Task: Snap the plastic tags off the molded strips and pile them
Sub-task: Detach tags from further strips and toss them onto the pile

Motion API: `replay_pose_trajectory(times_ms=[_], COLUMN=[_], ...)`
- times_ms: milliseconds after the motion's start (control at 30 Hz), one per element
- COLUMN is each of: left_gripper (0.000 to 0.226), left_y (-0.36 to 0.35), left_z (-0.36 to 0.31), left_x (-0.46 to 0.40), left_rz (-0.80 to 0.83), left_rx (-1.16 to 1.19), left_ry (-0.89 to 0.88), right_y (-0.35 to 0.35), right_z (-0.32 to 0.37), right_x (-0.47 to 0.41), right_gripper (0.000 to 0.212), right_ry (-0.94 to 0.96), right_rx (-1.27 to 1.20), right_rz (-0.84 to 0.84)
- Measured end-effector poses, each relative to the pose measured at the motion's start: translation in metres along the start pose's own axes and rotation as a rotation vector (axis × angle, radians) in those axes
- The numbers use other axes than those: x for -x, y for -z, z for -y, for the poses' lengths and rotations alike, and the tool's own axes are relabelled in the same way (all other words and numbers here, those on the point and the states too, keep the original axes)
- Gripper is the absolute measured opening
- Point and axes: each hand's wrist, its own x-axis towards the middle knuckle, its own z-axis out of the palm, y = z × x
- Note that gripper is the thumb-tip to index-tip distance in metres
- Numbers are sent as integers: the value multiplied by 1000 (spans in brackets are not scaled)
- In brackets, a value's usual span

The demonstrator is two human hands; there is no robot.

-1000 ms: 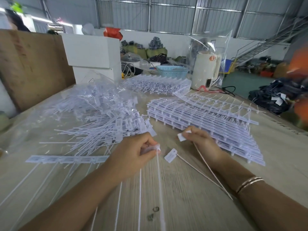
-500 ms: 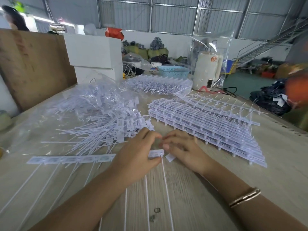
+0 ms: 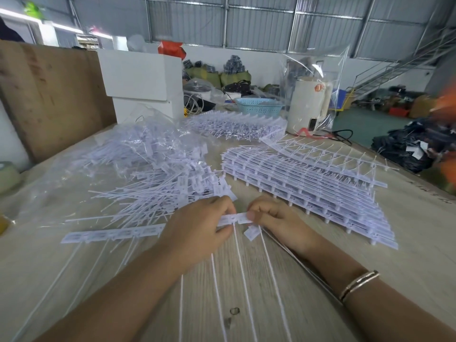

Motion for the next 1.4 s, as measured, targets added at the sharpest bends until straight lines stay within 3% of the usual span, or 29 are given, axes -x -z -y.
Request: replay_pose_trajectory(times_ms=[267,400,500,733,1400], left_gripper=[22,11,10,13,15], left_y=[-5,-5,-5,-7,-11], left_z=[7,3,-1,-8,-12], left_x=[-1,-1,-1,-3,-5], left_rz=[-74,-116,-111,-106,3], left_rx=[180,342,476,469,585], left_ry=[35,37,36,-48,-3], right_y=[1,0,-1,0,3], right_z=[6,5,2,2,1], right_x=[2,4,5,2,0], right_gripper=[12,8,9,15,15], right_ry=[63,108,104,65,-59], right_rx=[-55,-146,-255,-600,-580], right_rz=[-32,-71,-90,-61,33])
